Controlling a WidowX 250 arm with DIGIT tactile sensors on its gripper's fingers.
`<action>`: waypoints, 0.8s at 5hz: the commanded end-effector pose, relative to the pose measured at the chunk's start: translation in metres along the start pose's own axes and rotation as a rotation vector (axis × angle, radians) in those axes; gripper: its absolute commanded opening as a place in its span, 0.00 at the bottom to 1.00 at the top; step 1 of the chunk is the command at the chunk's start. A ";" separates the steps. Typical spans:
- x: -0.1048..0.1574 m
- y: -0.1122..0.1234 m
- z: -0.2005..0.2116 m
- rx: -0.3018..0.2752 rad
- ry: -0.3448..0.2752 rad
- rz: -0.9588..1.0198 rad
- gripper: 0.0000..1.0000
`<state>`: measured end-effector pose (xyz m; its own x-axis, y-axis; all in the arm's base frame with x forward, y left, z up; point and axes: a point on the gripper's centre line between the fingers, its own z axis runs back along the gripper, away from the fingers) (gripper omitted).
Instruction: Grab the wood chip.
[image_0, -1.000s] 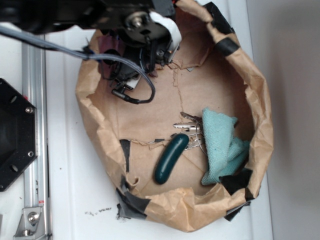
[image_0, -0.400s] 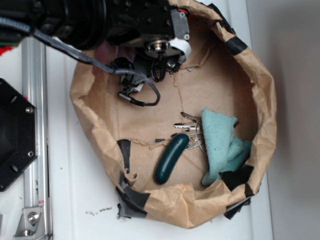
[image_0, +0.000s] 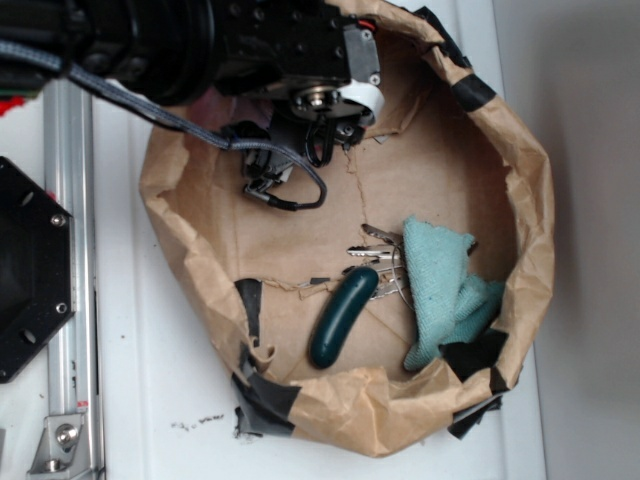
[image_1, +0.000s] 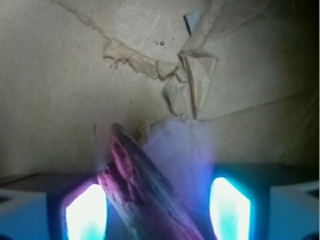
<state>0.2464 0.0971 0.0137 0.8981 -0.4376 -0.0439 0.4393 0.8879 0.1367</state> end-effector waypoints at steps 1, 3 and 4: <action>0.017 0.005 0.007 0.031 -0.063 0.042 0.00; 0.015 0.003 0.016 0.039 -0.070 0.077 0.00; 0.027 -0.006 0.059 0.074 -0.155 0.144 0.00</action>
<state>0.2541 0.0768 0.0542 0.9449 -0.3148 0.0896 0.2965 0.9392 0.1730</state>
